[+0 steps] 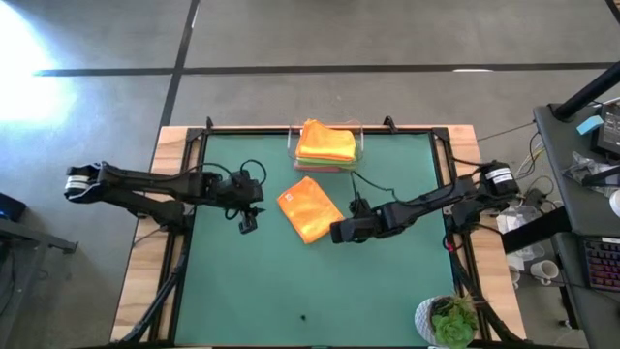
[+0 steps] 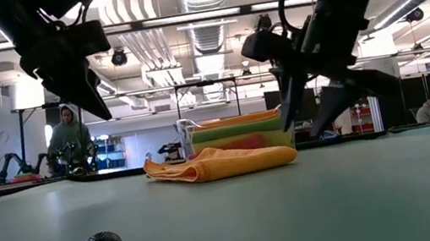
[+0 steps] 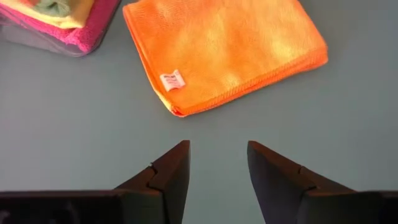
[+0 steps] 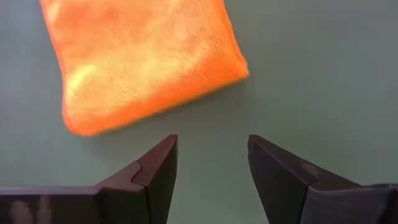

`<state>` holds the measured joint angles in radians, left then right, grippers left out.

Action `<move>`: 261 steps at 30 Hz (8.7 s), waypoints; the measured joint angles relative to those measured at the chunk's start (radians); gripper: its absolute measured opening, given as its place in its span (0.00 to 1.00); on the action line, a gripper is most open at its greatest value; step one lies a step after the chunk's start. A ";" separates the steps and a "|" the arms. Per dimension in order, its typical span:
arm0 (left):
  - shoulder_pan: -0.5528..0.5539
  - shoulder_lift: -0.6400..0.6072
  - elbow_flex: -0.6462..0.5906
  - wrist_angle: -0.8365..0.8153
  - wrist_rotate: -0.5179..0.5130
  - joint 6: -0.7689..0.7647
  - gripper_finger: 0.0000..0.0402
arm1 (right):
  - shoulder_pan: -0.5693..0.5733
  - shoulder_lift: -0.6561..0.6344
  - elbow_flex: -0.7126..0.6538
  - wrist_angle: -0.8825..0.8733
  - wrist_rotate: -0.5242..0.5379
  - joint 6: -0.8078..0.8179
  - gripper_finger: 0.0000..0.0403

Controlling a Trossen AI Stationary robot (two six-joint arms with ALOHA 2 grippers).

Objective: Fold microfiber towels
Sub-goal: Put the orange microfiber towel into the transparent bin

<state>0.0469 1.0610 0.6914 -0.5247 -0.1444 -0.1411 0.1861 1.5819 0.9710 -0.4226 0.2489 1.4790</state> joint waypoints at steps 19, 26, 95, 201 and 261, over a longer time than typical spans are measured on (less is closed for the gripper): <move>0.041 0.069 0.000 0.047 -0.002 -0.009 0.36 | -0.150 -0.437 -0.242 0.020 0.040 -0.185 0.46; 0.046 0.069 0.002 0.055 -0.002 -0.012 0.36 | -0.145 -0.512 -0.499 0.503 0.031 -0.023 0.46; 0.090 0.191 -0.041 0.327 0.098 -0.170 0.36 | -0.128 0.081 -0.259 0.689 0.042 -0.014 0.03; 0.223 0.475 0.156 0.821 0.235 -0.717 0.00 | -0.374 -0.403 -0.072 0.168 -0.231 -0.811 0.02; 0.512 0.612 0.317 0.813 -0.022 -0.481 0.00 | -0.931 0.139 0.630 -0.400 -0.377 -1.315 0.02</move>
<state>0.5591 1.6733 1.0080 0.2880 -0.1665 -0.6223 -0.7448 1.7206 1.6008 -0.8226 -0.1284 0.1638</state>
